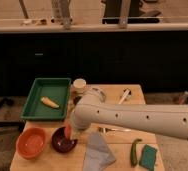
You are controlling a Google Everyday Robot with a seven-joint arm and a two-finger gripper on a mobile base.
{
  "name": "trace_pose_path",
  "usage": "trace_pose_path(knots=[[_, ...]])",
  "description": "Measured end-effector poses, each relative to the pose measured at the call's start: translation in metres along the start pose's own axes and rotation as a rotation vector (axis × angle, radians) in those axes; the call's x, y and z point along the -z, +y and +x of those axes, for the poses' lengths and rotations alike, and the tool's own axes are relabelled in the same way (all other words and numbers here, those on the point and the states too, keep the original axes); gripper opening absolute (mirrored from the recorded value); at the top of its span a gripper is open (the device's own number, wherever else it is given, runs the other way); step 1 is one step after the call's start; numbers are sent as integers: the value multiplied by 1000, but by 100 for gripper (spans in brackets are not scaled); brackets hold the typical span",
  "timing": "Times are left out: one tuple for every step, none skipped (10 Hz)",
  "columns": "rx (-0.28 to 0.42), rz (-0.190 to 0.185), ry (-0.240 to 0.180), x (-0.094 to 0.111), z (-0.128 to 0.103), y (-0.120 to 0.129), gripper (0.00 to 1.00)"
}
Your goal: Place apple in metal cup
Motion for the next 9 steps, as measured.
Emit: trace_pose_path(knots=[[3, 3, 7, 1, -2, -10, 0], [4, 6, 14, 0, -4, -22, 0], [0, 7, 18, -1, -4, -34, 0], [-6, 12, 25, -1, -1, -47, 0], [-9, 15, 29, -1, 1, -58, 0], [-15, 18, 32, -1, 3, -69, 0], [-24, 21, 34, -2, 8, -80, 0], [-33, 22, 37, -2, 13, -90, 0], [-37, 21, 39, -3, 16, -97, 0]])
